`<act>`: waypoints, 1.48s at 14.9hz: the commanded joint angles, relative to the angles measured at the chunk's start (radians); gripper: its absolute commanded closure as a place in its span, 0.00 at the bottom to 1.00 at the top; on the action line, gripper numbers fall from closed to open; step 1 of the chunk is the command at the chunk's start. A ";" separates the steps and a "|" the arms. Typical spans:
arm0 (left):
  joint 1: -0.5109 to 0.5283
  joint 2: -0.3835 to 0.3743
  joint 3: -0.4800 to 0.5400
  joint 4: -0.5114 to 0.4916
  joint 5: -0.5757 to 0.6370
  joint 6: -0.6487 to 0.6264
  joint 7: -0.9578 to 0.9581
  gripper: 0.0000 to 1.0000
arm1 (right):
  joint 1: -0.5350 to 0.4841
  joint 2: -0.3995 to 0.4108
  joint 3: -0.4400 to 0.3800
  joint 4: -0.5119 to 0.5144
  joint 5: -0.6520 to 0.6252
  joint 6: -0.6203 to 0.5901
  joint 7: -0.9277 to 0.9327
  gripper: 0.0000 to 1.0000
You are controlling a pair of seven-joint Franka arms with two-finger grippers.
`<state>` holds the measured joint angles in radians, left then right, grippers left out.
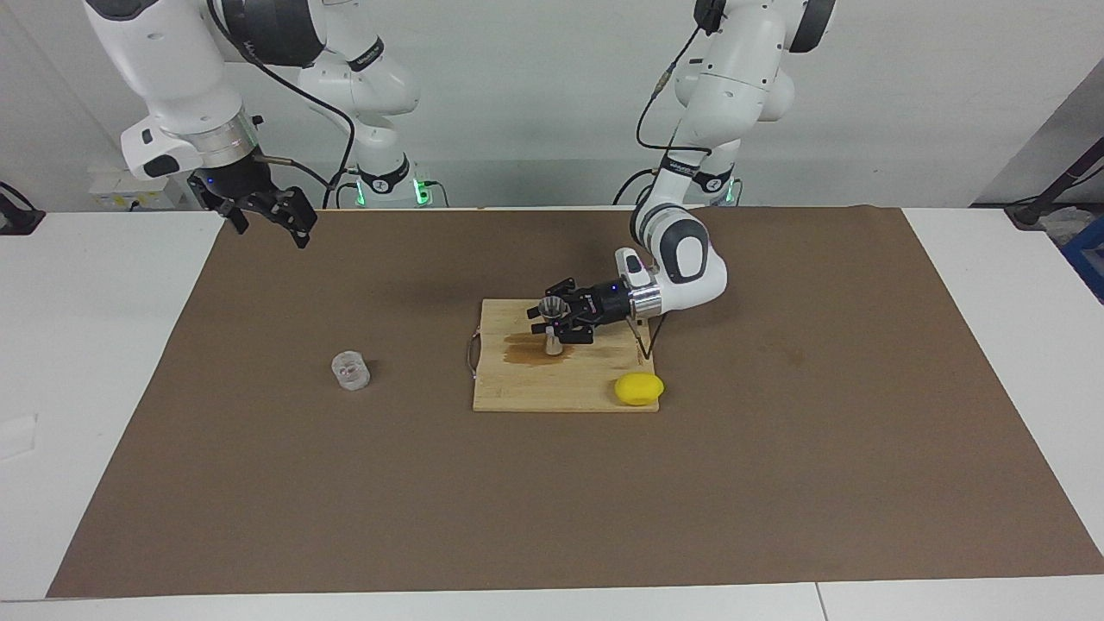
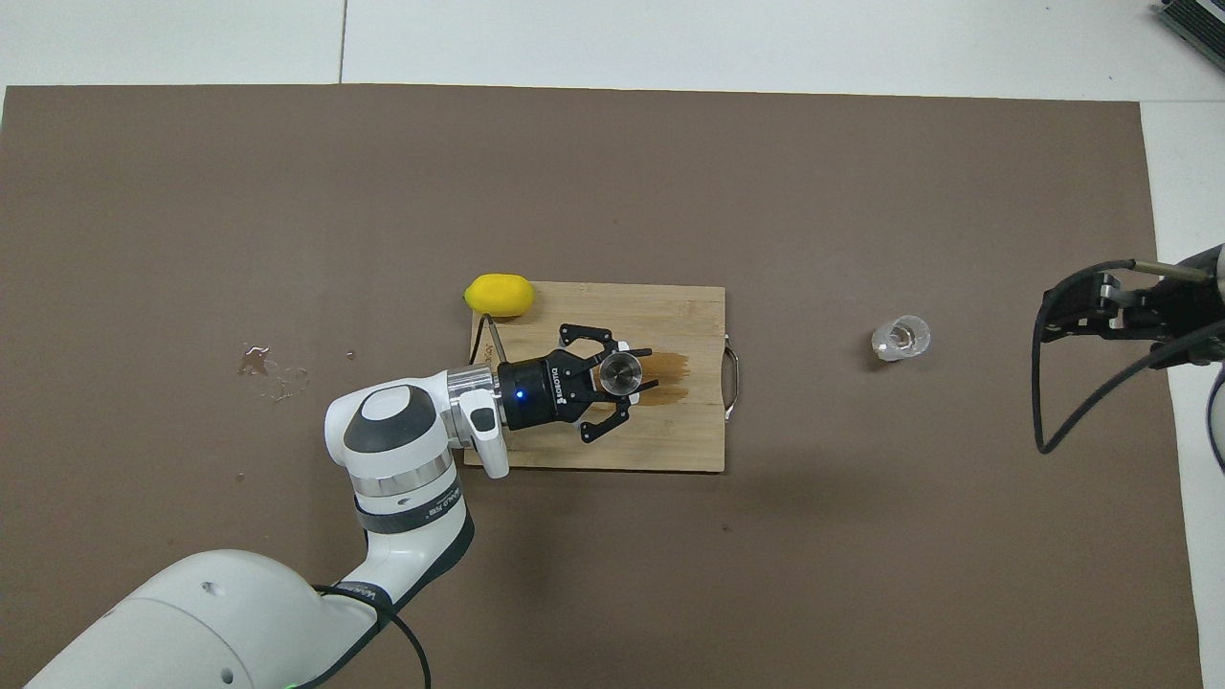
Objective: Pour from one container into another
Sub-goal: 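Lower the glass cup onto the cutting board and open the left gripper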
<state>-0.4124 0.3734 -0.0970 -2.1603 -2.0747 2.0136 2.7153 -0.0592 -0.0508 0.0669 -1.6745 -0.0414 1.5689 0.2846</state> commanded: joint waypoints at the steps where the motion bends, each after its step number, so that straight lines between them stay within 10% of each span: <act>1: -0.019 0.009 0.010 -0.004 -0.035 0.013 0.057 0.62 | -0.013 -0.020 0.004 -0.021 0.025 0.010 -0.016 0.00; 8: -0.017 0.010 0.011 -0.006 -0.035 0.016 0.055 0.57 | -0.013 -0.020 0.004 -0.021 0.025 0.010 -0.016 0.00; 12: -0.008 0.010 0.011 -0.007 -0.035 0.022 0.049 0.00 | -0.013 -0.020 0.004 -0.021 0.025 0.010 -0.016 0.00; 22: 0.122 -0.042 0.017 -0.091 0.094 -0.070 0.029 0.00 | -0.013 -0.020 0.004 -0.021 0.025 0.010 -0.016 0.00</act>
<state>-0.3296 0.3790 -0.0779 -2.1875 -2.0195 1.9817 2.7136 -0.0592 -0.0508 0.0669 -1.6745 -0.0414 1.5689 0.2846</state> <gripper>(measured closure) 0.000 0.000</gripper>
